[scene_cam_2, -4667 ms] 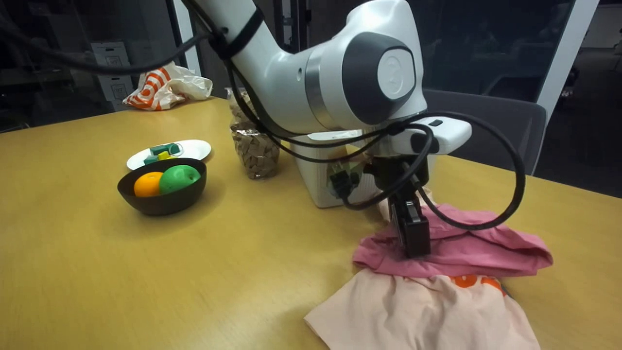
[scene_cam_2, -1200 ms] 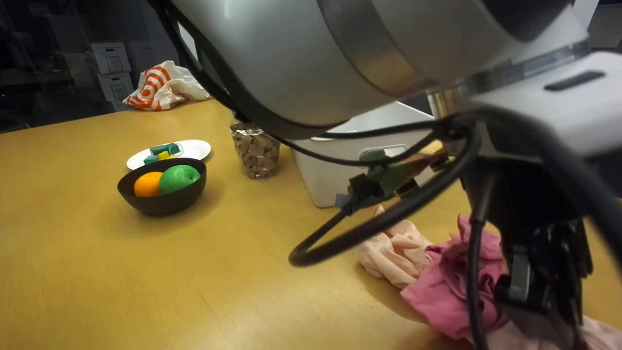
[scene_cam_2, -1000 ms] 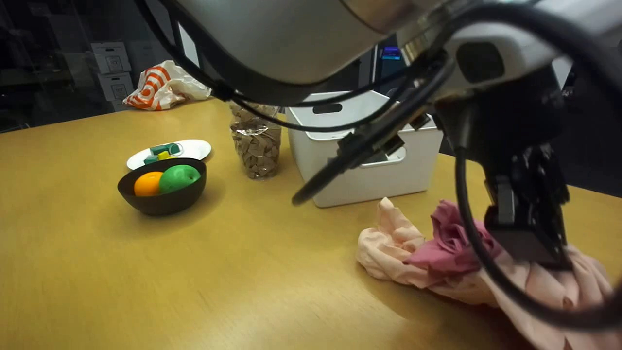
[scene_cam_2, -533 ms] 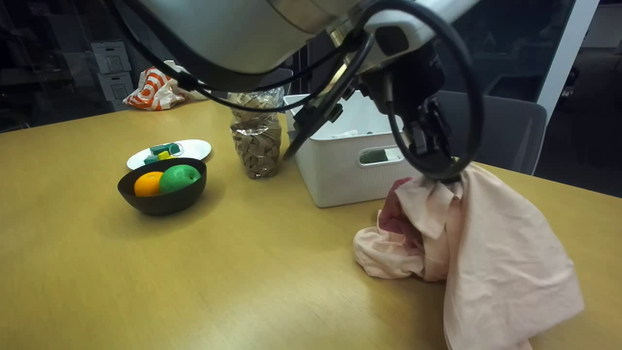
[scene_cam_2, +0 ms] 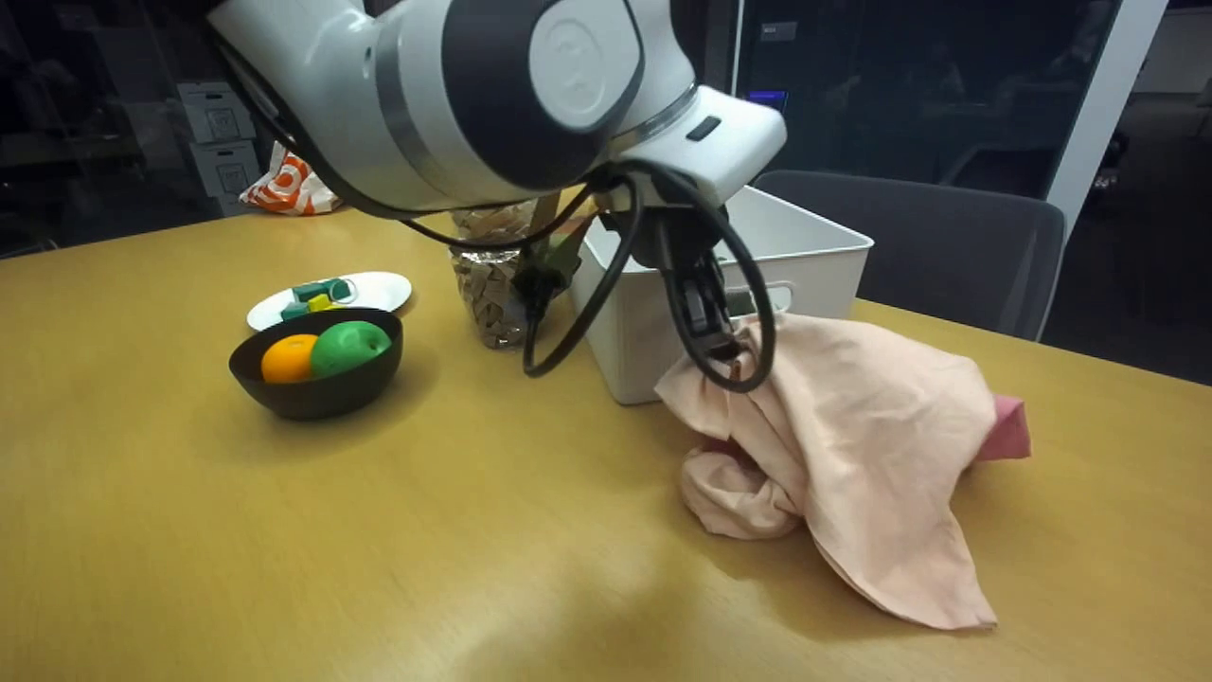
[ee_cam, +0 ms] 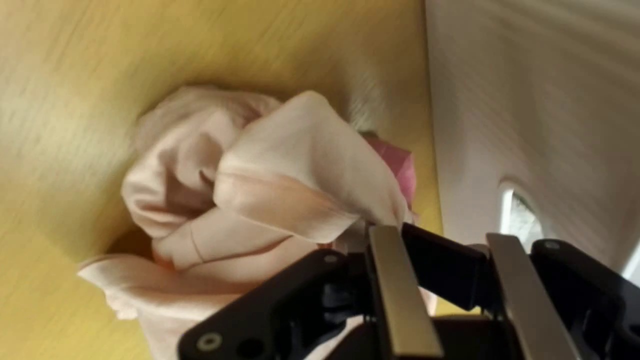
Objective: Put the two shirts in the white basket together
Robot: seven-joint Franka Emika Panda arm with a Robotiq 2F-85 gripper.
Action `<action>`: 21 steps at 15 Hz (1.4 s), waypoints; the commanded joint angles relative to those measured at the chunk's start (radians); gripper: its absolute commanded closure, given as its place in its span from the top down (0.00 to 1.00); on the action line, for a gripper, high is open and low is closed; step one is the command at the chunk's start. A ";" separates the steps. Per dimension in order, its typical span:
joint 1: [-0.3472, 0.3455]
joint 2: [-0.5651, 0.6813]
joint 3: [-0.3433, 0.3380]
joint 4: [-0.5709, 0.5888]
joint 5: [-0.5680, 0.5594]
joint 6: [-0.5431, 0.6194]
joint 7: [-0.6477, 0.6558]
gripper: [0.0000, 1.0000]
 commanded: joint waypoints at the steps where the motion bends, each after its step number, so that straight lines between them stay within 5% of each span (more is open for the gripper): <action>1: 0.020 0.055 0.045 0.002 0.242 0.029 -0.217 0.06; 4: 0.010 0.089 0.052 0.022 0.343 0.009 -0.311 0.05; 5: 0.010 0.093 0.050 0.026 0.369 0.007 -0.331 0.30; 7: 0.009 0.070 0.057 0.024 0.454 -0.029 -0.405 0.32; 11: -0.002 -0.027 0.049 0.024 0.606 -0.183 -0.581 0.62; 16: -0.053 -0.122 0.013 0.057 0.586 -0.338 -0.634 0.99; 21: -0.080 -0.049 0.024 0.141 0.559 -0.377 -0.593 1.00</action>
